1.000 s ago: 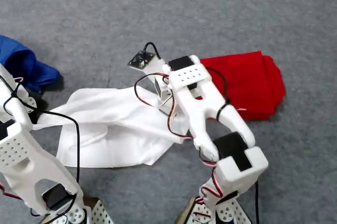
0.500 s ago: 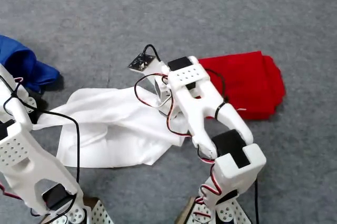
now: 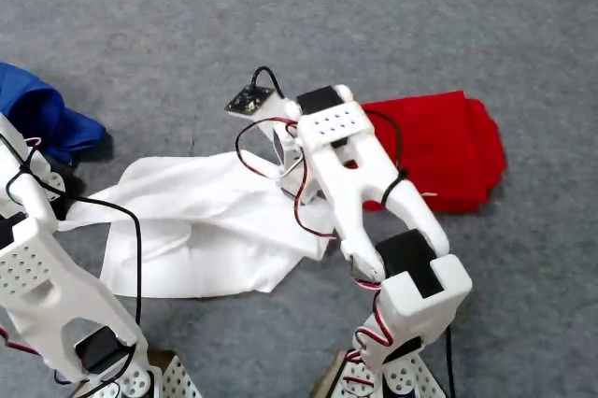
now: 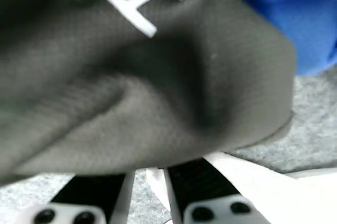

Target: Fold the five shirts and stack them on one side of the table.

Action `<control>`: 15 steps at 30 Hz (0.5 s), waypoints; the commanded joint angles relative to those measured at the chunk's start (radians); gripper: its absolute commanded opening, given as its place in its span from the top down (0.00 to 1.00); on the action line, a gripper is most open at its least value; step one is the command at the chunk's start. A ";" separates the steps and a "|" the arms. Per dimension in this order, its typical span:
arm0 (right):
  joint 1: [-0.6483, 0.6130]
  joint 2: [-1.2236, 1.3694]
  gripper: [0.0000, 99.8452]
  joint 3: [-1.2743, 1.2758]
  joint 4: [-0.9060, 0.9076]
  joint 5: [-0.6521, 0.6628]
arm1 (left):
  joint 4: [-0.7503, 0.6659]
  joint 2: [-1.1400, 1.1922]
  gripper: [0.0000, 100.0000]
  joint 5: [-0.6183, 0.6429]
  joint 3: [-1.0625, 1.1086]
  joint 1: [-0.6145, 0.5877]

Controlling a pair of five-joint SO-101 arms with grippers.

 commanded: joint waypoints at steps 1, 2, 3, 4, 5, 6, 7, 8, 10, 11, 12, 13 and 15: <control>-0.012 -0.002 0.88 -0.088 0.044 -0.005 | -0.064 -0.008 0.98 -0.006 -0.008 0.017; -0.012 -0.002 0.84 -0.104 0.058 -0.003 | -0.064 -0.008 0.98 -0.006 -0.008 0.017; -0.013 -0.002 0.81 -0.117 0.075 0.008 | -0.064 -0.008 0.98 -0.006 -0.009 0.017; -0.013 -0.002 0.78 -0.134 0.094 0.023 | -0.064 -0.008 0.98 -0.006 -0.009 0.017; -0.013 -0.002 0.76 -0.150 0.107 0.032 | -0.064 -0.008 0.98 -0.006 -0.009 0.017; -0.013 -0.002 0.74 -0.166 0.123 0.038 | -0.064 -0.008 0.98 -0.006 -0.009 0.017; -0.015 -0.002 0.74 -0.182 0.137 0.044 | -0.064 -0.008 0.98 -0.006 -0.009 0.017; -0.018 -0.002 0.74 -0.197 0.150 0.055 | -0.064 -0.008 0.98 -0.006 -0.009 0.017; -0.019 -0.002 0.74 -0.209 0.164 0.072 | -0.064 -0.008 0.98 -0.006 -0.009 0.017; -0.019 -0.002 0.74 -0.208 0.164 0.074 | -0.064 -0.008 0.98 -0.006 -0.011 0.017; -0.019 -0.001 0.74 -0.206 0.164 0.075 | -0.064 -0.008 0.98 -0.006 -0.011 0.017; -0.019 -0.001 0.74 -0.197 0.166 0.080 | -0.064 -0.008 0.98 -0.006 -0.011 0.017; -0.028 -0.002 0.74 -0.165 0.166 0.094 | -0.066 -0.008 0.98 -0.006 -0.012 0.017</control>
